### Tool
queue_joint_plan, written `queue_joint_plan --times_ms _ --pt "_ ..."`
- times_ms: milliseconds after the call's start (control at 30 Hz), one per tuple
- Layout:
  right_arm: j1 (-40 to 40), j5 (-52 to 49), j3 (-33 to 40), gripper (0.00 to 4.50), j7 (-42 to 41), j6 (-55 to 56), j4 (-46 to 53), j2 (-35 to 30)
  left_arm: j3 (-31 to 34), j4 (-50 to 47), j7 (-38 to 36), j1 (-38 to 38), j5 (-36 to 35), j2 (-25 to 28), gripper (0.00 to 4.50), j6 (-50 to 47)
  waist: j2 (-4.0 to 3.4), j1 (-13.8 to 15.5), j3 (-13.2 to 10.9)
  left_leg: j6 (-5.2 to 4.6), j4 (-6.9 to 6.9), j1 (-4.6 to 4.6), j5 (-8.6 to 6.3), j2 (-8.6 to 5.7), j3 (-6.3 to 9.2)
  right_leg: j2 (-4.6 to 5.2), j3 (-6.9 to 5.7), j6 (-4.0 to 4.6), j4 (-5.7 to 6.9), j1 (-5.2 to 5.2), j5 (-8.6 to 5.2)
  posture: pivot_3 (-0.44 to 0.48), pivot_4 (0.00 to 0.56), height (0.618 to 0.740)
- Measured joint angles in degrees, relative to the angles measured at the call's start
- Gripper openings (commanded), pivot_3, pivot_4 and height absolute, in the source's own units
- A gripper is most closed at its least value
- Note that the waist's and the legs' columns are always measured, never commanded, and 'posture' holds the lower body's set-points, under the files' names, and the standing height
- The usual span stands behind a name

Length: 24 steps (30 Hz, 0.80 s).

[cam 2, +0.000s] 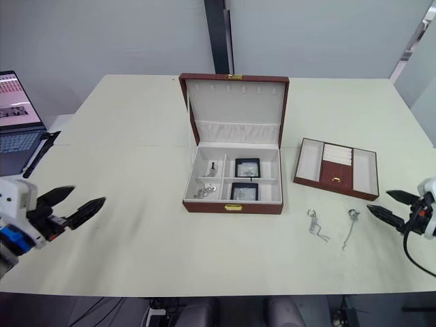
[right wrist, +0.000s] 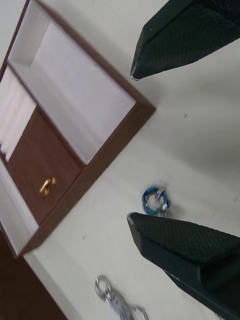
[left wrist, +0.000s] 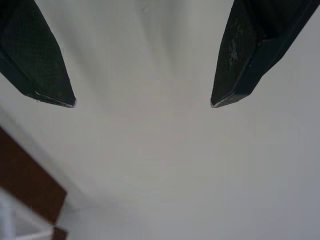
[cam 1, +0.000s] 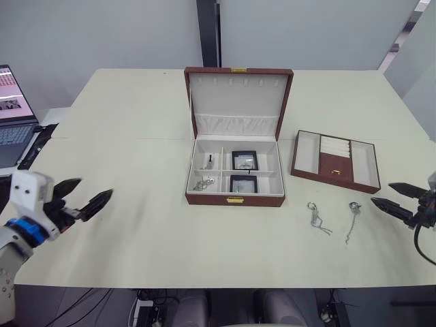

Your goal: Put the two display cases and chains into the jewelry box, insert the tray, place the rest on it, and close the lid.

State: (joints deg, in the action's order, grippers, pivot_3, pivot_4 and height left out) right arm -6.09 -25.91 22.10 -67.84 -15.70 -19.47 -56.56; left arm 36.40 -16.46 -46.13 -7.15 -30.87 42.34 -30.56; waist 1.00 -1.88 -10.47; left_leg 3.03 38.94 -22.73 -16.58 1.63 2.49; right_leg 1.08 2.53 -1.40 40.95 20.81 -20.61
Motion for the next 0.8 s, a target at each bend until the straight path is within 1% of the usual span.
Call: queue_joint_plan --times_ms 100,167,300,333,500,600,800 --pt "-5.6 0.4 -4.5 4.50 -6.0 -1.6 0.8 -5.1 -4.4 -4.5 -1.9 3.4 -1.8 0.0 4.47 1.3 -0.05 0.0 0.0 0.00 -0.01 0.03 0.00 0.01 0.01 -0.02 0.00 0.00 -0.04 -0.04 0.00 0.000 0.150 0.740" --pt "-10.2 2.0 -8.0 4.50 -9.3 -1.6 0.0 -7.0 -7.9 -6.3 -2.7 5.4 -2.5 0.0 4.47 1.9 -0.04 0.0 0.0 0.00 0.00 0.05 0.00 0.01 0.02 -0.03 -0.01 0.00 -0.08 -0.08 0.00 0.000 0.150 0.740" --pt "-20.1 6.1 -15.3 4.50 -14.7 0.0 -4.3 -7.4 -16.1 -10.2 -4.1 9.7 -3.0 -2.0 4.47 3.8 -0.04 0.0 0.0 0.00 0.02 0.06 0.00 -0.01 0.02 -0.02 -0.02 0.00 -0.11 -0.12 0.00 0.000 0.150 0.740" --pt "-23.3 7.8 -17.8 4.50 -16.3 0.8 -6.6 -7.3 -18.7 -10.9 -4.4 10.9 -3.1 -3.1 4.47 4.3 -0.05 0.0 0.0 0.00 0.02 0.06 0.00 -0.01 0.01 -0.02 -0.01 0.00 -0.12 -0.13 0.00 0.000 0.150 0.740" --pt "-33.2 14.7 -24.6 4.50 -20.3 6.0 -16.8 -6.7 -28.4 -13.4 -6.5 13.7 -3.1 -6.2 4.47 6.9 -0.05 0.0 0.0 0.01 0.02 0.05 0.01 -0.01 0.03 -0.02 -0.01 0.00 -0.13 -0.12 0.00 0.000 0.150 0.740" --pt "-36.0 18.3 -26.9 4.50 -21.0 9.4 -22.7 -5.5 -32.5 -13.6 -8.1 14.5 -2.5 -7.2 4.47 9.1 -0.05 0.0 0.0 0.01 0.03 0.05 0.01 -0.02 0.02 -0.02 0.00 0.00 -0.13 -0.13 0.00 0.000 0.150 0.740" --pt "-38.5 23.4 -29.6 4.50 -20.3 15.7 -31.3 -3.3 -36.3 -11.6 -12.0 14.3 0.2 -8.0 4.47 15.5 -0.08 0.0 0.0 0.06 0.03 0.09 0.04 0.00 -0.07 -0.02 0.00 0.00 -0.12 -0.13 0.00 0.000 0.150 0.740"
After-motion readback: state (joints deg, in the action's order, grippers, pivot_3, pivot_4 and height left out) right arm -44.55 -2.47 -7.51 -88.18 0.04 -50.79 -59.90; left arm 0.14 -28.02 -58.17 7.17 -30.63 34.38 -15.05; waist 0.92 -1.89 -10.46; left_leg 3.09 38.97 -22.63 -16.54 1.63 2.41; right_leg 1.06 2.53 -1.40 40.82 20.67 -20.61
